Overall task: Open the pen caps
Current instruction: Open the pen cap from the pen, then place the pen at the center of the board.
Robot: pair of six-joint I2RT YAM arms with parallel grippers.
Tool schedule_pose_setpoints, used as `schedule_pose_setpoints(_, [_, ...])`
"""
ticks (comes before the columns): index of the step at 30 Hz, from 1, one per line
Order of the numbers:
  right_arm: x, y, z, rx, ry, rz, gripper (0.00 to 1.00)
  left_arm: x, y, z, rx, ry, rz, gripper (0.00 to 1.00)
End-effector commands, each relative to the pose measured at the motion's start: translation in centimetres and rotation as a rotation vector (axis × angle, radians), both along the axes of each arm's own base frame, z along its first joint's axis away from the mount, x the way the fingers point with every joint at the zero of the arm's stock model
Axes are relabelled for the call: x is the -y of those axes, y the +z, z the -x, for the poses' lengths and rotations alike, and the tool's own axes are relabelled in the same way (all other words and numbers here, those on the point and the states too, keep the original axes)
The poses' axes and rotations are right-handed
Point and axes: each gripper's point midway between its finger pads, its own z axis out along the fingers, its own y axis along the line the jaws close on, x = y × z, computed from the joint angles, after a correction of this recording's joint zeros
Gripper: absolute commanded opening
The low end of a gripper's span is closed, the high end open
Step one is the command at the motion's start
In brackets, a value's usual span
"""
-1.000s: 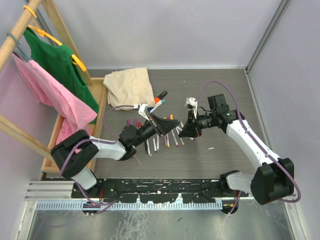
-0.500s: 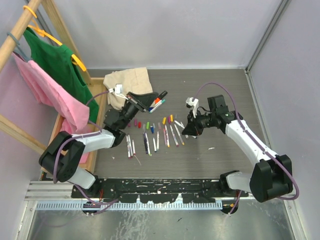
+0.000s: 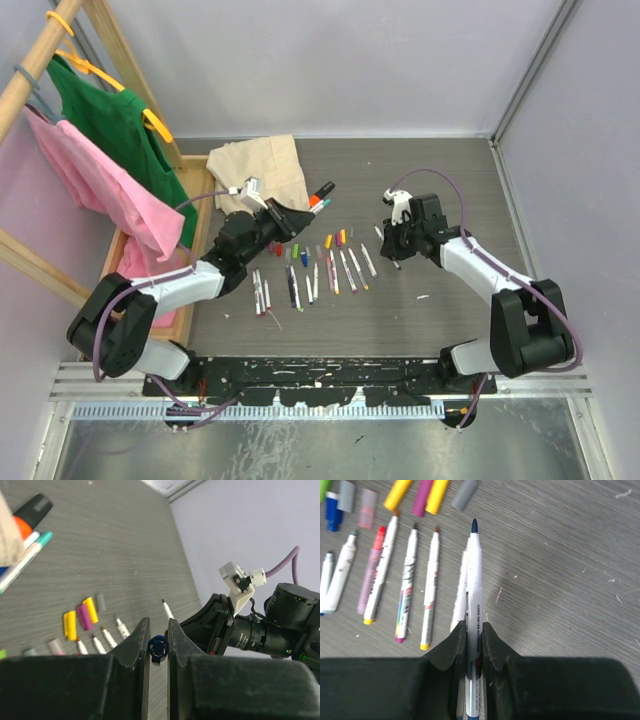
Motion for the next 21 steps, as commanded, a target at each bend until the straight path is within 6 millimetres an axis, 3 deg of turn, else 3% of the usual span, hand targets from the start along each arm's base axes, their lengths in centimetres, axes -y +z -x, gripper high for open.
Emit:
schedule_pose_setpoints(1, [0.6,0.1,-2.6,0.031,-0.109,0.009,0.08,-1.2,1.3,-0.3,0.000,0.061,-0.050,0.00])
schedule_pose_setpoints(10, [0.6,-3.1,-3.1,-0.059,-0.139,0.028,0.11,-3.1,-0.1,0.3,-0.098,0.122,-0.139,0.00])
schedule_pose_setpoints(13, [0.9,-4.0,-3.2,-0.085,-0.152,0.034,0.12,-3.6,1.1,0.8,-0.080,0.131,-0.120,0.00])
schedule_pose_setpoints(21, [1.6,-5.9,-2.9,-0.170,-0.165,0.019,0.22,-2.6,1.0,1.5,-0.091,0.069,-0.103,0.00])
